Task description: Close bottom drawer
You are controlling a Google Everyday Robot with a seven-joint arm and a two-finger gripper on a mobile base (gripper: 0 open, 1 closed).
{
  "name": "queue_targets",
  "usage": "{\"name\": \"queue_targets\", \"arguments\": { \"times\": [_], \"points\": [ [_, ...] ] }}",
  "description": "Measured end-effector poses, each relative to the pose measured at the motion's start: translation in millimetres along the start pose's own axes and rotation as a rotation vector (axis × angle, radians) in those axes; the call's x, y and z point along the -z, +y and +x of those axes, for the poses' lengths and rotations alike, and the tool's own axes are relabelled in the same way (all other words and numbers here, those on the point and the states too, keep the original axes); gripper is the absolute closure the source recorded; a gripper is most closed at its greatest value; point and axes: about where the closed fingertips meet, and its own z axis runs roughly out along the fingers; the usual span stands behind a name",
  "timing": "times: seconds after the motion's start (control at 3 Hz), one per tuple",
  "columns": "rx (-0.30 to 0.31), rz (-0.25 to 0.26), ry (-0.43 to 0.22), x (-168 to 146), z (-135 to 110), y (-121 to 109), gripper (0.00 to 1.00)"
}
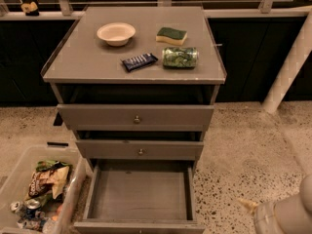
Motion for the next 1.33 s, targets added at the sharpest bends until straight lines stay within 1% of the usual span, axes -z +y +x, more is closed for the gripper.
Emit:
{"name": "queue_targets", "arguments": {
  "times": [0.33,0.67,1.0,1.33],
  "points": [
    [-0.095,-0.119,-0.024,-86,47,46,0.00],
    [-0.167,-0.171,-0.060,-155,76,71,0.00],
    [-0.203,-0.197,-0.131,-211,86,70,0.00],
    [-0.232,-0.265,-0.169,-240,83,92,0.00]
  ]
}}
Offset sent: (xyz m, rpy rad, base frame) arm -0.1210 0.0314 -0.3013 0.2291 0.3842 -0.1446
